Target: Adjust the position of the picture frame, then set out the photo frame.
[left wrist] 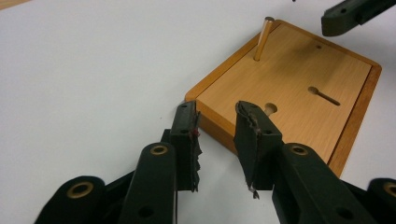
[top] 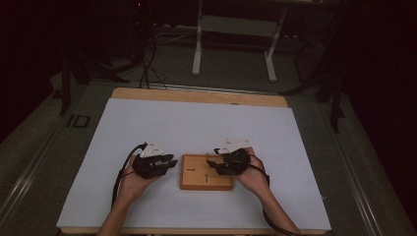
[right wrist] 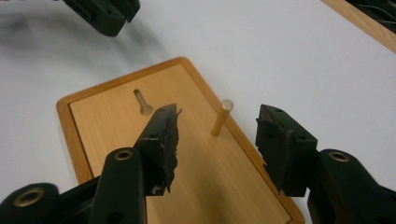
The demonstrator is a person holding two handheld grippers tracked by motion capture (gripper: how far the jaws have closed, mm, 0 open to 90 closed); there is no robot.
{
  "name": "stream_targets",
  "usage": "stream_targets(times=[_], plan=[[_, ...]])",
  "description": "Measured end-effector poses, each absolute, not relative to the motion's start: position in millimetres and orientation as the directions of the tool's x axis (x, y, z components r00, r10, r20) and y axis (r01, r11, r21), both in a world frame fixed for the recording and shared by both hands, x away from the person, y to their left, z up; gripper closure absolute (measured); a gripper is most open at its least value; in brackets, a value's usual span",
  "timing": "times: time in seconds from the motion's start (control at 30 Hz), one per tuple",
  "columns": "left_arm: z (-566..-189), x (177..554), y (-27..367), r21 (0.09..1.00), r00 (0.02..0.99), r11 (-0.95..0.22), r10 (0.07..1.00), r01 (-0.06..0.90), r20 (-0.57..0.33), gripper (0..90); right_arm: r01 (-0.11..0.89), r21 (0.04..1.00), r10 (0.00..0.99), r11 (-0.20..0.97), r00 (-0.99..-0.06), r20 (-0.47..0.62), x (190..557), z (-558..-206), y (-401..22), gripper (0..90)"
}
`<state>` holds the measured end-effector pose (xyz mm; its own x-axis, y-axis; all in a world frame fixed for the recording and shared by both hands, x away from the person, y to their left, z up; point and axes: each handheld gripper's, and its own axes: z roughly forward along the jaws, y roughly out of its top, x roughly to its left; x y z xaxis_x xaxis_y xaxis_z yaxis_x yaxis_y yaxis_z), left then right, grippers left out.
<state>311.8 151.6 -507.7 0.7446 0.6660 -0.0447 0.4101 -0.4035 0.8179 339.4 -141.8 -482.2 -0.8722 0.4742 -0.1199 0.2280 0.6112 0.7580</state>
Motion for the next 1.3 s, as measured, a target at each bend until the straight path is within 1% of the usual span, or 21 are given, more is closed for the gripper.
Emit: stream_targets(times=[0.07, 0.13, 0.2, 0.77, 1.07, 1.2, 1.3], plan=[[-507.7, 312.7, 150.1, 0.819, 0.745, -0.403, 0.665, 0.408, -0.044, 68.7, 0.233, 0.755, 0.476, 0.613, -0.872, -0.118, 337.7, -483.1, -143.9, 48.0], [-507.5, 313.5, 149.2, 0.823, 0.747, -0.396, 0.663, 0.407, -0.05, 69.3, 0.23, 0.749, 0.477, 0.622, -0.869, -0.129, 336.5, -484.9, -145.5, 51.2], [-506.7, 314.5, 148.2, 0.825, 0.745, -0.39, 0.665, 0.409, -0.055, 70.8, 0.232, 0.738, 0.478, 0.633, -0.867, -0.138, 335.0, -486.8, -145.9, 52.1], [-506.8, 315.8, 142.2, 0.824, 0.748, -0.392, 0.661, 0.41, -0.058, 70.1, 0.25, 0.726, 0.481, 0.641, -0.868, -0.126, 330.0, -494.9, -154.1, 50.6], [-505.7, 315.0, 136.5, 0.825, 0.76, -0.394, 0.647, 0.404, -0.064, 66.2, 0.245, 0.731, 0.48, 0.637, -0.868, -0.128, 326.4, -489.8, -160.3, 50.9], [-502.9, 317.5, 134.8, 0.829, 0.76, -0.386, 0.646, 0.404, -0.069, 66.1, 0.241, 0.73, 0.476, 0.64, -0.87, -0.13, 322.3, -489.8, -163.5, 51.1], [-500.9, 318.5, 131.6, 0.829, 0.767, -0.397, 0.639, 0.393, -0.058, 66.1, 0.249, 0.728, 0.482, 0.639, -0.867, -0.127, 320.6, -491.2, -166.7, 51.0]])
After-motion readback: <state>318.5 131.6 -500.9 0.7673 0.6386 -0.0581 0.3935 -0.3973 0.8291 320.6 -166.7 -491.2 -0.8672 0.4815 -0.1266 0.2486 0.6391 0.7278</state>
